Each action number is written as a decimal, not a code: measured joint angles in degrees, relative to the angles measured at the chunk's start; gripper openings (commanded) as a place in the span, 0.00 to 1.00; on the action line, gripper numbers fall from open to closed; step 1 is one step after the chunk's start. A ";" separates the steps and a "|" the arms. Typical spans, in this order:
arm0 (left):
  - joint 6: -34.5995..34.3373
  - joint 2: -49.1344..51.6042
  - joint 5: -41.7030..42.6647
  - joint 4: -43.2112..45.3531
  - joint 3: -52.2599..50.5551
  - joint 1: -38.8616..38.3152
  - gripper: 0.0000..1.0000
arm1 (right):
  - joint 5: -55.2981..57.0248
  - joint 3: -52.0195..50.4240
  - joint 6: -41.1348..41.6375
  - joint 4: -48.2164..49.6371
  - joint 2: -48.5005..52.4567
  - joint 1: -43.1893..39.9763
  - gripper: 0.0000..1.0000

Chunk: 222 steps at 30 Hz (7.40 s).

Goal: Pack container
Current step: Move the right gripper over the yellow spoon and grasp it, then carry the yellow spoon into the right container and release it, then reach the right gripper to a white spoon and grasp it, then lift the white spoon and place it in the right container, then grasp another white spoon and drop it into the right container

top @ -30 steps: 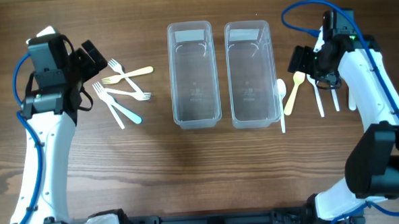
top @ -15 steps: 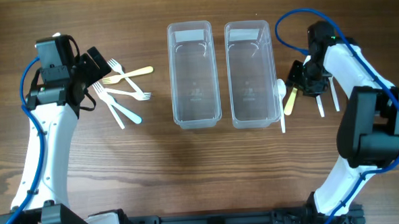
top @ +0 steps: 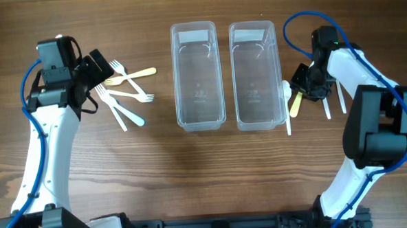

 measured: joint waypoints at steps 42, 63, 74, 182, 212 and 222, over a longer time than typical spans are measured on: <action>0.00 0.00 0.00 0.00 0.00 0.00 1.00 | -13.35 4.50 -24.44 5.57 -11.74 17.77 0.04; 0.00 0.00 -0.02 -0.74 0.00 0.00 1.00 | 8.31 7.61 -15.23 0.39 -23.82 14.73 0.61; 0.00 0.00 -0.02 -1.07 0.00 0.00 1.00 | 3.23 3.63 -9.75 -3.93 -10.58 6.16 0.57; 0.00 0.02 -0.20 -2.89 0.00 0.00 1.00 | -4.02 -2.36 -46.93 3.76 -1.42 -11.76 0.28; 0.00 0.02 -0.22 -3.52 0.00 -0.02 1.00 | -12.63 9.09 -29.07 -8.33 -10.43 -10.19 0.04; 0.00 0.02 -0.26 -3.65 0.00 0.00 1.00 | -10.38 10.14 -9.77 -2.95 -20.06 15.43 0.04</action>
